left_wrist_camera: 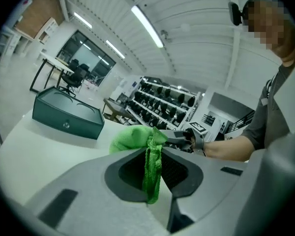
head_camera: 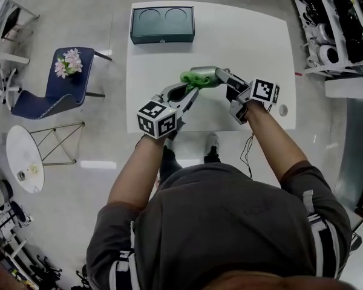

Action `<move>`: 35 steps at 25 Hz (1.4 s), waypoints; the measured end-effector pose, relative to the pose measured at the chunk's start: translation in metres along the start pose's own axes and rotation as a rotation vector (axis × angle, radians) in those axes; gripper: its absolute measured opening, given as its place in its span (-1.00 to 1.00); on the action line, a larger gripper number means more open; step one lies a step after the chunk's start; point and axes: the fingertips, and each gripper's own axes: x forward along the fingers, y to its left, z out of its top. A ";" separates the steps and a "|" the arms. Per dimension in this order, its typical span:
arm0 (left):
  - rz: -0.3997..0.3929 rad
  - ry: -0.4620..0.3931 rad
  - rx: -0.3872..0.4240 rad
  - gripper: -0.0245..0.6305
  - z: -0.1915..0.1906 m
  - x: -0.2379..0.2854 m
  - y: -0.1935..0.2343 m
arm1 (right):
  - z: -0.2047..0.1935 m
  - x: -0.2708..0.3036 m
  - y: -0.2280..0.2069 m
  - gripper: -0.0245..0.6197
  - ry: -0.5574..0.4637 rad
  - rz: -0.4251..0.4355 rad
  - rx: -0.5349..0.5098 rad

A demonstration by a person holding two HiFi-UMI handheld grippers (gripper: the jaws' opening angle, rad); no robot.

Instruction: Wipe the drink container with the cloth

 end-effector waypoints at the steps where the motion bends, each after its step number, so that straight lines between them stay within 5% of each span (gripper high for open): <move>1: 0.018 0.004 0.015 -0.78 0.000 0.000 0.003 | 0.005 -0.002 0.002 -0.12 -0.021 0.010 0.011; 6: 0.093 0.055 -0.014 -0.78 -0.014 -0.003 0.022 | 0.031 -0.009 0.012 -0.13 -0.107 0.032 -0.005; 12: -0.022 0.014 -0.250 -0.78 -0.027 0.030 -0.005 | 0.015 0.017 0.046 -0.12 -0.068 0.088 -0.038; 15: -0.007 -0.070 -0.411 -0.78 -0.026 0.030 0.014 | 0.006 0.021 0.058 -0.13 -0.032 0.120 -0.053; 18: 0.039 -0.135 -0.488 -0.78 -0.028 0.013 0.039 | 0.014 0.011 0.053 -0.13 -0.051 0.124 -0.045; 22: 0.084 -0.208 -0.525 -0.78 -0.024 -0.011 0.065 | 0.019 -0.005 0.047 -0.13 -0.056 0.133 -0.053; 28: 0.021 -0.280 -0.509 -0.78 0.011 -0.022 0.075 | 0.013 -0.004 0.051 -0.13 -0.019 0.136 -0.092; 31: -0.045 -0.265 -0.447 -0.78 0.032 -0.032 0.067 | 0.016 -0.009 0.037 -0.13 0.014 0.050 -0.219; 35: -0.063 -0.154 -0.281 -0.78 0.039 -0.030 0.056 | -0.015 0.000 0.037 -0.13 0.260 -0.052 -0.765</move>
